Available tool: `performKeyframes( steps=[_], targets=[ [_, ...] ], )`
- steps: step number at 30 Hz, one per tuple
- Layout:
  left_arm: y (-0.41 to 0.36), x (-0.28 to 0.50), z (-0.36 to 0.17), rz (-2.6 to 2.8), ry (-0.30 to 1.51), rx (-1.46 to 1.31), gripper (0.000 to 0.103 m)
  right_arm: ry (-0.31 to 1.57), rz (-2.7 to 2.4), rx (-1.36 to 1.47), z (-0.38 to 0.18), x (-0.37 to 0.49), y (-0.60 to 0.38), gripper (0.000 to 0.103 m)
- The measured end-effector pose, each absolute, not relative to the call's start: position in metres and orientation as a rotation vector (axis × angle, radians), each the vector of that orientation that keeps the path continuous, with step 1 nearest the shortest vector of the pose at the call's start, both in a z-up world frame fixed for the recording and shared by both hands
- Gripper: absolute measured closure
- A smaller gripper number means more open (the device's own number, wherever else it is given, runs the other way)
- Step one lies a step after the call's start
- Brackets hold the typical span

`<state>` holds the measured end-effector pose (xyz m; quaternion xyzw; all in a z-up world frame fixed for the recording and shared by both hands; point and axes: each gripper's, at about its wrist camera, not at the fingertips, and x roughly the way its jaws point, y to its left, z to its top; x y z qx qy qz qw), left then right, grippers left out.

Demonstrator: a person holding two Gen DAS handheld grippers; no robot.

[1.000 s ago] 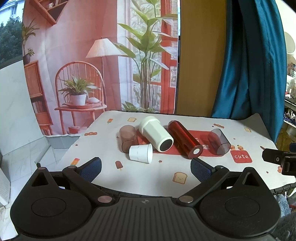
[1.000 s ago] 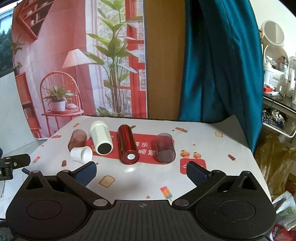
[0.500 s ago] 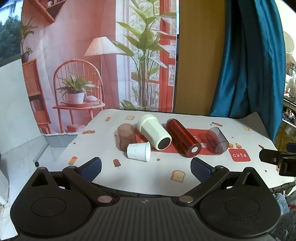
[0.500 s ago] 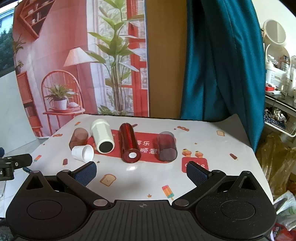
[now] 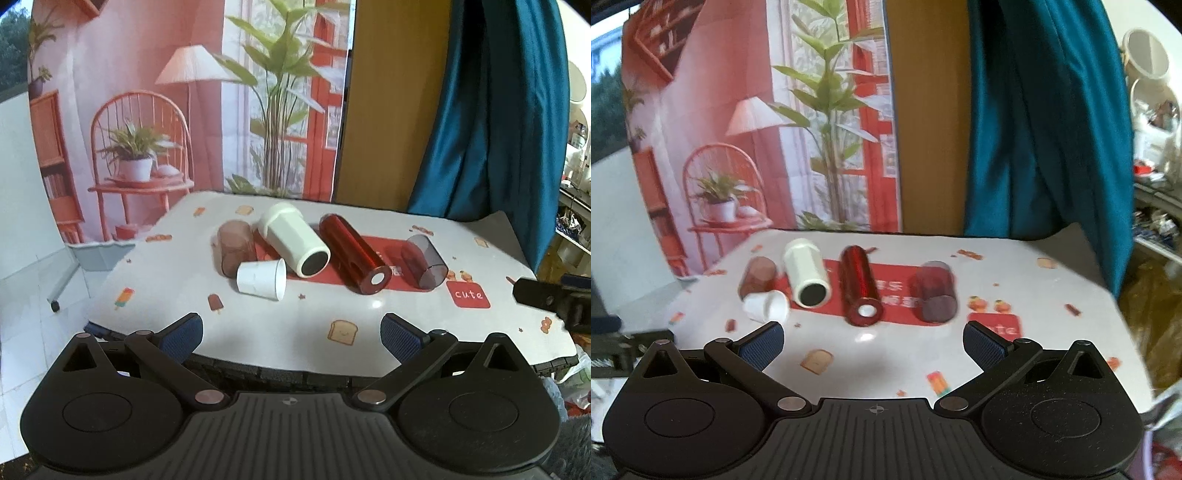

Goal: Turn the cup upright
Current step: 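Move the left gripper down to the small white paper cup lying sideways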

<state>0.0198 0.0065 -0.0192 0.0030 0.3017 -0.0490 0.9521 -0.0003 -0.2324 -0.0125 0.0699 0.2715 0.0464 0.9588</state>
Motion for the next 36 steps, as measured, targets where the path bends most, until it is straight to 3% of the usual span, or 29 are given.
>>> performKeyframes(
  steps=[12, 19, 27, 36],
  targets=[
    [0.051, 0.108, -0.056, 0.002, 0.694, -0.095, 0.000, 0.554, 0.147, 0.195, -0.047, 0.074, -0.244, 0.000],
    [0.063, 0.178, -0.081, 0.051, 0.647, 0.020, 0.000, 0.547, 0.114, 0.190, -0.074, 0.108, -0.244, 0.000],
    [0.062, 0.241, -0.131, -0.041, 0.751, 0.143, 0.016, 0.673, 0.146, 0.264, -0.106, 0.121, -0.248, 0.000],
    [0.062, 0.256, -0.154, -0.134, 0.771, 0.106, 0.018, 0.715, 0.139, 0.284, -0.118, 0.131, -0.252, 0.000]
  ],
)
